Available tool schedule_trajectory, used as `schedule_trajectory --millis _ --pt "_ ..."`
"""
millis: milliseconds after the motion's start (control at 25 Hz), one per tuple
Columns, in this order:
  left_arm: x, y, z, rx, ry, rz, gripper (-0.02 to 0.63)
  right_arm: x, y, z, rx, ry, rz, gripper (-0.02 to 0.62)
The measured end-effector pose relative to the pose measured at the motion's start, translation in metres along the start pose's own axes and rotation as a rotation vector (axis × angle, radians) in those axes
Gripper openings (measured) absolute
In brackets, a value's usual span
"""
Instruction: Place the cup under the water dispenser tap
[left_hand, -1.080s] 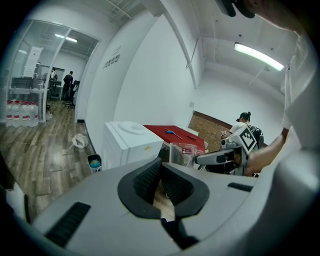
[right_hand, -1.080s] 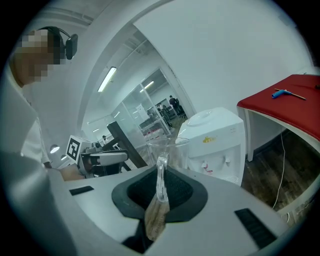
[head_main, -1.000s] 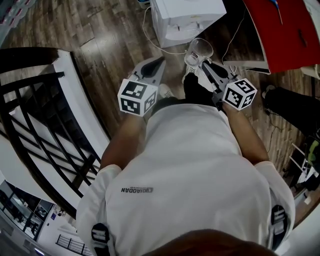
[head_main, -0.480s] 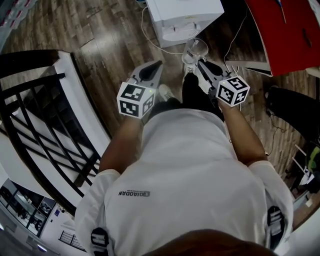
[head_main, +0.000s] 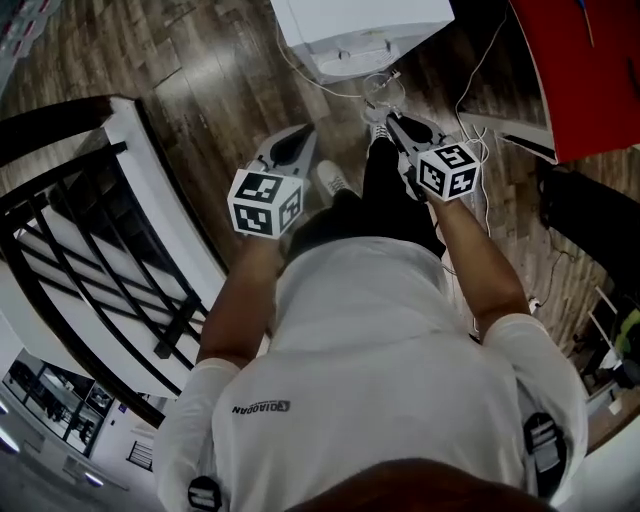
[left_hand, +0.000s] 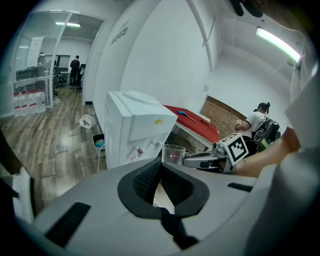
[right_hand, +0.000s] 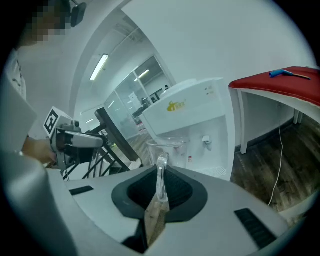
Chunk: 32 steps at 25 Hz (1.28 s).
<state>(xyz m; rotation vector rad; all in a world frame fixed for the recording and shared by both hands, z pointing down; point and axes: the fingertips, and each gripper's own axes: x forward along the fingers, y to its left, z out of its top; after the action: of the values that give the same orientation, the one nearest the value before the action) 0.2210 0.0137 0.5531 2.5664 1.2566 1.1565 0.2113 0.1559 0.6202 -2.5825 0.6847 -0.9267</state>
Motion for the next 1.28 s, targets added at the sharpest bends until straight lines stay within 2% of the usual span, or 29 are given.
schedule_trajectory --millis 360,600,800,960,1160,1280 --pt "0.046 0.014 -0.038 -0.067 0.121 0.026 -0.005 0.061 -0.04 -0.031 -0.151 0.07 -0.009 0.044" --pt "0.073 0.019 -0.049 -0.11 0.168 0.028 -0.005 0.094 -0.062 -0.054 -0.2 0.101 -0.019 0.044" --pt "0.086 0.021 -0.056 -0.184 0.183 0.016 -0.005 0.112 -0.074 -0.073 -0.246 0.133 -0.001 0.044" --pt "0.096 0.024 -0.064 -0.218 0.202 0.022 -0.005 0.126 -0.076 -0.076 -0.295 0.124 0.022 0.044" --pt "0.114 0.029 -0.065 -0.214 0.202 0.037 -0.005 0.143 -0.079 -0.07 -0.349 0.093 0.046 0.044" --pt "0.12 0.031 -0.065 -0.196 0.199 0.043 -0.005 0.155 -0.08 -0.065 -0.419 0.063 0.065 0.044"
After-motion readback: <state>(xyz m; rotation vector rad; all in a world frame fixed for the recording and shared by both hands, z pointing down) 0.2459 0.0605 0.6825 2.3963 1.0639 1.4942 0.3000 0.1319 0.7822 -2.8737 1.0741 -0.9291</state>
